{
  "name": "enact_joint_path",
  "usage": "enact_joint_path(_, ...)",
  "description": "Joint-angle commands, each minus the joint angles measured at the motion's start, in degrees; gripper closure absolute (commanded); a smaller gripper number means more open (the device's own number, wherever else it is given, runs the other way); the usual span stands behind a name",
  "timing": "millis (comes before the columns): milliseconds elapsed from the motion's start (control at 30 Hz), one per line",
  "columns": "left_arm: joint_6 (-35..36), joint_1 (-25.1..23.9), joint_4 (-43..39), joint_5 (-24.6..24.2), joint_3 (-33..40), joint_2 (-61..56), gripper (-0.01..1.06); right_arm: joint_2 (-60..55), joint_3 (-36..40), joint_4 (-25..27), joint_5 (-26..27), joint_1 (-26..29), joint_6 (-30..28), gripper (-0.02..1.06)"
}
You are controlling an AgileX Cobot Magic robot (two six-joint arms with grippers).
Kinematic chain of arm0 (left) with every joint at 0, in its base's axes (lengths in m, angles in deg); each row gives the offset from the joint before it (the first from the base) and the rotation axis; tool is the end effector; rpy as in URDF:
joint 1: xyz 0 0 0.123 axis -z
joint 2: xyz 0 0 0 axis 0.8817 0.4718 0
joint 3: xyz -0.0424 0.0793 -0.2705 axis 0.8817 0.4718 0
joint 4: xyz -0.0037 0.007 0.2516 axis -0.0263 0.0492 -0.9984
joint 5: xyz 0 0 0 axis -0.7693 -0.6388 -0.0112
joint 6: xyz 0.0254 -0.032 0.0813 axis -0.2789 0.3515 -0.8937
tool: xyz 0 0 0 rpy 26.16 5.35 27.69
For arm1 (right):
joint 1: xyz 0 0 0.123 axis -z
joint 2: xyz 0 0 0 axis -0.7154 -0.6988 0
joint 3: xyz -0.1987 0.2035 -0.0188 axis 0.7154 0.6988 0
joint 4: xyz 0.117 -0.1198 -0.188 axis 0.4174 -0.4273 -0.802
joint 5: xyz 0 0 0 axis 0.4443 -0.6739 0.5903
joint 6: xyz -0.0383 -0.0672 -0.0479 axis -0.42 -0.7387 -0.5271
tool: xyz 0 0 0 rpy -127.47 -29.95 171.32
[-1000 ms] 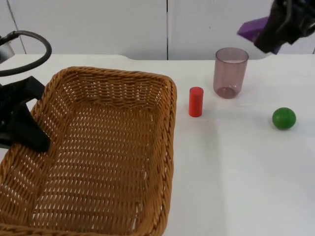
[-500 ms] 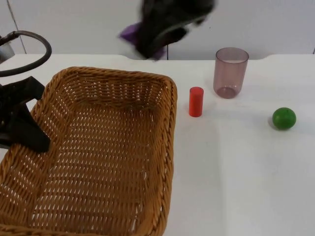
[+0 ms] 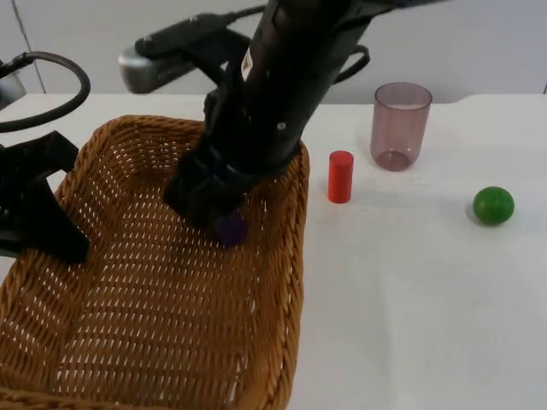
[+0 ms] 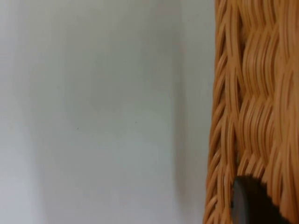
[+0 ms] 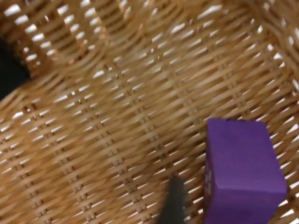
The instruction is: Pick up the basket with the left hand and place the triangular block into the basket with the right hand.
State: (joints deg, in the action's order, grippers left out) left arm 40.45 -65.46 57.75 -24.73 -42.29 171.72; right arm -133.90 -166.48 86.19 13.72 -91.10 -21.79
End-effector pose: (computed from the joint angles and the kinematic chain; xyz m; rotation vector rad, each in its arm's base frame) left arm 0.2647 -0.0323 0.1743 0.0142 2.8415 -0.8187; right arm 0.3244 0.3369 0.1920 -1.2290 2.3968 0.2843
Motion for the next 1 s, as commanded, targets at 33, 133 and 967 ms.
enact_joint_path(33, -0.45, 0.14, 2.36, -0.91, 0.19, -0.28, 1.05, 1.78, -0.34, -0.24, 0.28, -0.47, 0.28, 0.24)
enact_joint_path(133, -0.45, 0.14, 2.49, -0.91, 0.19, -0.28, 1.05, 4.65, -0.34, -0.98, 0.38, -0.47, 0.28, 0.19)
enact_joint_path(967, 0.95, 30.56, 15.65, 23.67, -0.10, 10.33, 1.05, 56.82, 8.47, -12.38, -1.60, -0.34, 6.83, 0.19)
